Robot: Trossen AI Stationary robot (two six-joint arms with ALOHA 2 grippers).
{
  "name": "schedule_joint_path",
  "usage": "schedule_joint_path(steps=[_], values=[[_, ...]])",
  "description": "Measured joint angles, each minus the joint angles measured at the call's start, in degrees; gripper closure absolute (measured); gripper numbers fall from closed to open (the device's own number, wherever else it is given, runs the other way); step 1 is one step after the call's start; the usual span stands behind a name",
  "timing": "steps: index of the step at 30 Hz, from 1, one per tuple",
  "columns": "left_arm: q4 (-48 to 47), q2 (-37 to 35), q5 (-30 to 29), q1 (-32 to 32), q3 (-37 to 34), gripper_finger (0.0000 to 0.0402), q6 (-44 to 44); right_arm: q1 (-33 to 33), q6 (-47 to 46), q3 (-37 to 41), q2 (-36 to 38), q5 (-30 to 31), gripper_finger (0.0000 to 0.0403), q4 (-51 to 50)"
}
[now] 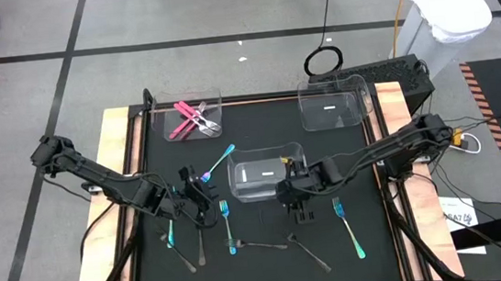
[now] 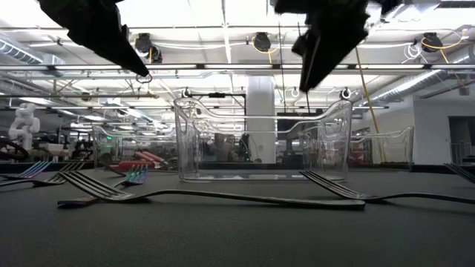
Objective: Sort silverware by color (type)
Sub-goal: Adjust the transparent bins, then put the blue fork into the right transparent bin
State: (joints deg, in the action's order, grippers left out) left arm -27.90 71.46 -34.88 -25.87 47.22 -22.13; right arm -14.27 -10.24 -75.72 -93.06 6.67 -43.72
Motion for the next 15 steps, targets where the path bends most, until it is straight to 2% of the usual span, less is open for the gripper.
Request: schedule_joint_path(steps=[3,9,15], values=[[0.00,0.00,-0.02,0.00,0.00,0.0275,1.78,-1.07,-0.20,-2.74,0.00,2.32,0.0295,-2.98],[0.55,0.00,-0.04,0.58,0.00,0.0275,4.85,-4.10,0.08,-4.53,0.00,3.01,0.0297,-5.11],[0.45,0.00,-0.07,2.41,0.00,0.0275,7.14,-8.78,-0.40,-4.53,-0.02,11.43,0.0298,-4.67]])
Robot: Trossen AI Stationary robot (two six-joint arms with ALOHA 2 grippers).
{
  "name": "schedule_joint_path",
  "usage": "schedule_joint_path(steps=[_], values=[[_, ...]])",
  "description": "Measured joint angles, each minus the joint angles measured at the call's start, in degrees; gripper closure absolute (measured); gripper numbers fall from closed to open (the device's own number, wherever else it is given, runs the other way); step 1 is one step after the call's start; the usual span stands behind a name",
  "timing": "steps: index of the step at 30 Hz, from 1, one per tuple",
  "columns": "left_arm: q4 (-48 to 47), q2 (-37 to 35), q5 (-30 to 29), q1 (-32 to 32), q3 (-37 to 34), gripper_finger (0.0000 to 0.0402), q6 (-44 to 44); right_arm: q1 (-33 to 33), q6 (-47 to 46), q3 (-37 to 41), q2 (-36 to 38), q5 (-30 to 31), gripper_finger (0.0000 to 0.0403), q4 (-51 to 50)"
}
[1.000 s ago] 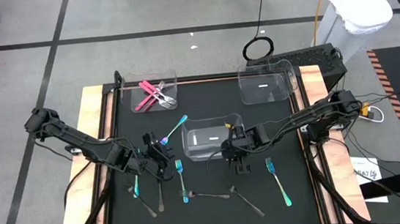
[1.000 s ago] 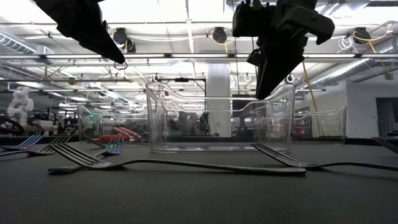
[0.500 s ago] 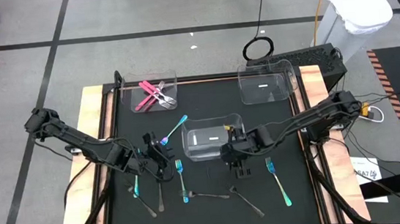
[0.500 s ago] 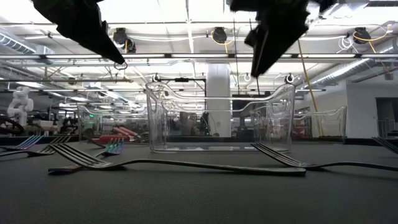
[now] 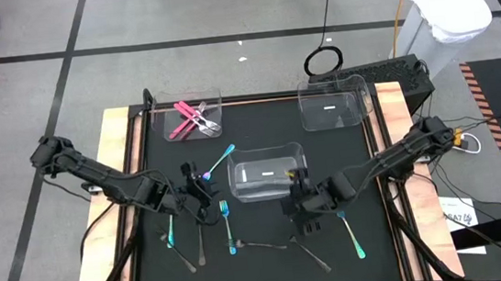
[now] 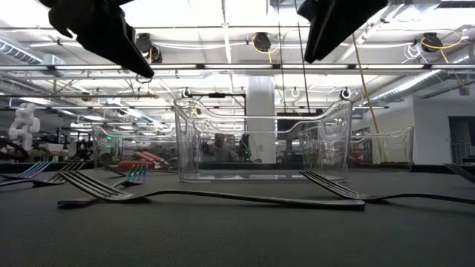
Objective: Sort silverware by color (type)
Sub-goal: Put the blue fork into the right transparent bin
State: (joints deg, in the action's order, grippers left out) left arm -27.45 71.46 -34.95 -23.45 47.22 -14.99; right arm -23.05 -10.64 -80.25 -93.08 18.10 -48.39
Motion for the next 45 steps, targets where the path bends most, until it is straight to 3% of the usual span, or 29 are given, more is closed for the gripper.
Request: schedule_joint_path(steps=[6,21,29,34,45], values=[[0.29,0.00,-0.16,2.33,-1.42,0.0275,4.75,-4.68,2.75,0.04,0.00,10.11,0.0298,5.91],[-4.67,0.00,0.45,10.80,-2.71,0.0275,4.05,-3.97,9.73,0.07,0.00,10.37,0.0298,0.95],[-9.24,0.00,3.27,17.59,-2.71,0.0275,-15.59,-2.86,10.86,0.07,0.00,10.30,0.0298,0.87],[-8.87,0.53,4.98,19.32,-2.70,0.0273,-17.58,-2.90,10.87,0.07,0.00,10.20,0.0298,0.77],[-7.25,7.76,5.08,19.75,-2.69,0.0217,-17.13,-2.86,10.89,0.07,0.00,10.20,0.0298,0.95]])
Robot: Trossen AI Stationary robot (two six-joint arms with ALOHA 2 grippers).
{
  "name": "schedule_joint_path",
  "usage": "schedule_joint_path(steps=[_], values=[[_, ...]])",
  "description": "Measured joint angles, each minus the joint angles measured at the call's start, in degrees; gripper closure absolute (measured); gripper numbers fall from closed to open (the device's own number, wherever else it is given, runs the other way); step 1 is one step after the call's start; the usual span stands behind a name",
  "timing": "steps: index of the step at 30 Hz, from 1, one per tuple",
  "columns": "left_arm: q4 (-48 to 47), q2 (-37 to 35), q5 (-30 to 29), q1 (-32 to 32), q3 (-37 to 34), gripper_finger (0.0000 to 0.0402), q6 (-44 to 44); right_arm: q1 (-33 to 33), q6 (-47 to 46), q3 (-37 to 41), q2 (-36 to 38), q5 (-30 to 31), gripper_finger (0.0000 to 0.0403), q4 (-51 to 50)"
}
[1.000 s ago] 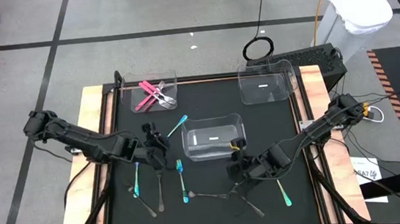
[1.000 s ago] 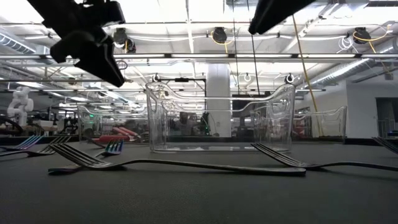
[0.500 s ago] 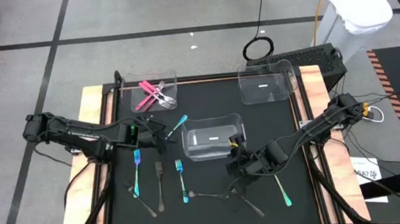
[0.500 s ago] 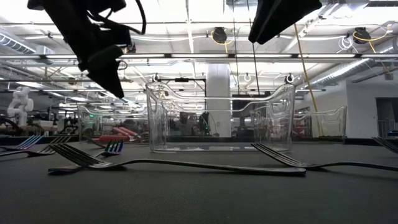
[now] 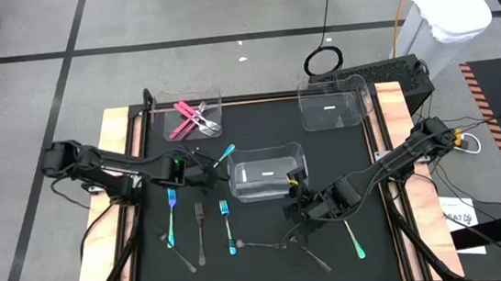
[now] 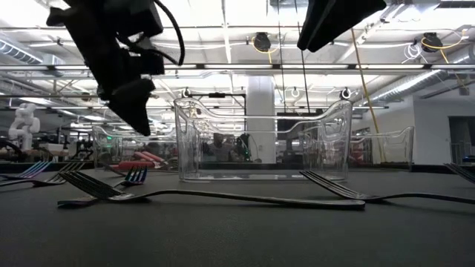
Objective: Sort silverware by color (type)
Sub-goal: Put the blue fork into the right transparent bin
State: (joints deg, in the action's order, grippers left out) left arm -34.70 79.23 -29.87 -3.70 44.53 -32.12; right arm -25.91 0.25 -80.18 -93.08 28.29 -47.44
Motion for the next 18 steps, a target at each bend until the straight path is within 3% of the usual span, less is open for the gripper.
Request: schedule_joint_path(steps=[7,18], values=[[-0.06,1.87,1.14,0.00,0.02,0.0212,1.16,0.01,-0.01,0.00,0.00,0.00,0.0298,0.02],[2.91,1.92,0.96,0.00,-1.32,0.0239,0.10,-0.01,-1.38,0.00,0.00,-0.06,0.0298,0.02]])
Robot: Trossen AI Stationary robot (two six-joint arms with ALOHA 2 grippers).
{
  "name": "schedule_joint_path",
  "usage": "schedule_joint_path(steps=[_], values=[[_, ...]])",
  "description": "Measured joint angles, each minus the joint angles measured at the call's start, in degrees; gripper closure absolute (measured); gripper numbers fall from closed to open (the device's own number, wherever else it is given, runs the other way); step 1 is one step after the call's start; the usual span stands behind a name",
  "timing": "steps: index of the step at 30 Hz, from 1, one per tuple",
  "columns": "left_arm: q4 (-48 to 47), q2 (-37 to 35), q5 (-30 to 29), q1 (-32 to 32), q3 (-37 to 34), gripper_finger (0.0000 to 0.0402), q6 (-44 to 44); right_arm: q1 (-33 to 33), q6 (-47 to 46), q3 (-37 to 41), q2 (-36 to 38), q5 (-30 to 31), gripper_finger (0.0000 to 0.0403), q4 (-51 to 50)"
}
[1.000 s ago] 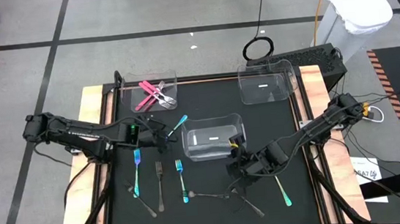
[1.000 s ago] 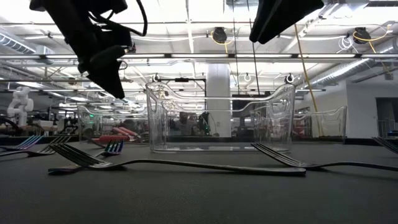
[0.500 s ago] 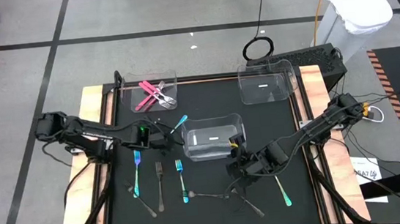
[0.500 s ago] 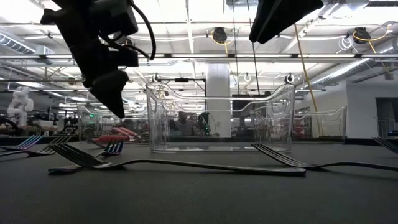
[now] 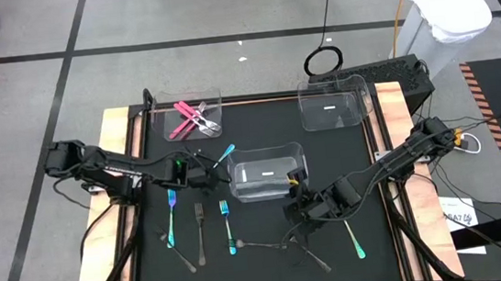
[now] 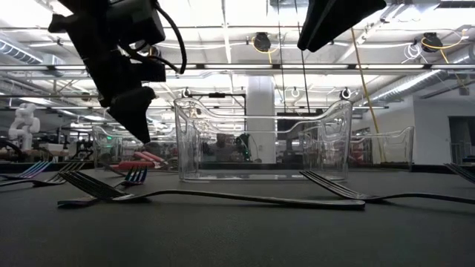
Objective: Sort silverware by color (type)
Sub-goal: Put the blue fork into the right transparent bin
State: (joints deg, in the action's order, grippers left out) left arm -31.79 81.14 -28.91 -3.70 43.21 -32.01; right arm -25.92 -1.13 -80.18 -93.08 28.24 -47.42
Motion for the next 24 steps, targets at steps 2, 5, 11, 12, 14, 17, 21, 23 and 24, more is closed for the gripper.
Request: schedule_joint_path(steps=[2,5,11,12,14,17,21,23,24], values=[[2.69,0.00,0.00,0.00,-1.63,0.0241,1.02,-0.01,-0.30,0.00,0.00,-0.41,0.0298,-0.07],[3.84,0.00,-0.02,0.39,-3.20,0.0242,0.80,-0.01,-0.77,0.00,0.00,-3.37,0.0298,-0.39],[4.83,0.00,-0.85,1.31,-3.53,0.0242,-0.25,-0.03,-1.41,0.00,0.00,-4.55,0.0298,-0.98],[5.22,0.06,-1.13,1.63,-3.54,0.0242,-0.14,-0.03,-1.37,0.00,0.00,-4.53,0.0298,-0.98],[7.85,0.27,-1.03,2.32,-4.11,0.0242,1.18,-0.05,-1.33,0.00,0.00,-4.53,0.0298,-0.96],[14.40,0.28,2.57,3.58,-6.61,0.0242,4.13,-0.05,-1.33,0.00,0.00,-4.53,0.0298,-0.95],[18.70,0.28,5.91,5.79,-9.22,0.0242,5.36,-0.05,-1.65,0.00,0.00,-4.54,0.0298,-0.92],[19.90,0.28,6.78,6.51,-10.18,0.0242,5.38,-0.05,-2.07,0.00,0.00,-4.53,0.0298,-0.92],[20.28,0.28,7.32,6.71,-10.58,0.0242,5.40,-0.05,-2.22,0.00,0.00,-4.53,0.0298,-0.92]])
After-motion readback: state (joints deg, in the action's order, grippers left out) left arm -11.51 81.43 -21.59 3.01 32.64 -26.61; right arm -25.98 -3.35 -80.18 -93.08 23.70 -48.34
